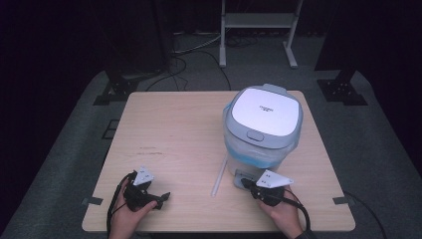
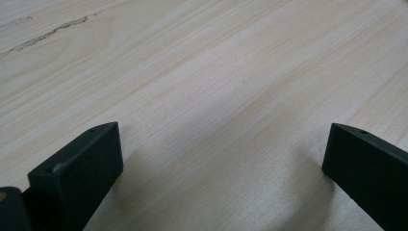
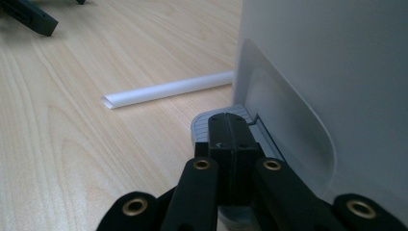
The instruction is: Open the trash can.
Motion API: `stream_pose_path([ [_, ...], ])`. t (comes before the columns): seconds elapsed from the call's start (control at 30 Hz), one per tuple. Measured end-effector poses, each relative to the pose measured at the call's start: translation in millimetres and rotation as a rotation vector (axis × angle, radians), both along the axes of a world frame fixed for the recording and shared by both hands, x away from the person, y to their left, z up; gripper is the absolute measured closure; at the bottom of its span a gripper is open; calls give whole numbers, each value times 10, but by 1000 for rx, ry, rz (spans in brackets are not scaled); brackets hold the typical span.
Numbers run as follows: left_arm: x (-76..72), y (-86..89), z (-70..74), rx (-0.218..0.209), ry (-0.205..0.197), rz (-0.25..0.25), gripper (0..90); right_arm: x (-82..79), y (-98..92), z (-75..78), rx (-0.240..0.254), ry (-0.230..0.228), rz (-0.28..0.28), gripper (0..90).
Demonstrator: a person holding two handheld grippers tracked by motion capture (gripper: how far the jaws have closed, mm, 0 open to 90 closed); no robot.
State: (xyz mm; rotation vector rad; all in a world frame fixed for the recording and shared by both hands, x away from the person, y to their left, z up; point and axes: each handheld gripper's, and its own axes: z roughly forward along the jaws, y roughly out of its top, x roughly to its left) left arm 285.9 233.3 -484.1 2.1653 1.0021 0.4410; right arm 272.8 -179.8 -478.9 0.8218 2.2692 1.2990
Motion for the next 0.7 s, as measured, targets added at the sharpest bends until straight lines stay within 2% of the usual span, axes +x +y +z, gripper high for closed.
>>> stream_pose_path([
  [0.23, -1, -1, 1, 1, 2, 1, 0, 8, -3, -10, 10, 18, -3, 899],
  [0.7, -1, -2, 0, 0, 1, 1, 0, 15, 21, -23, -15, 41, -5, 898],
])
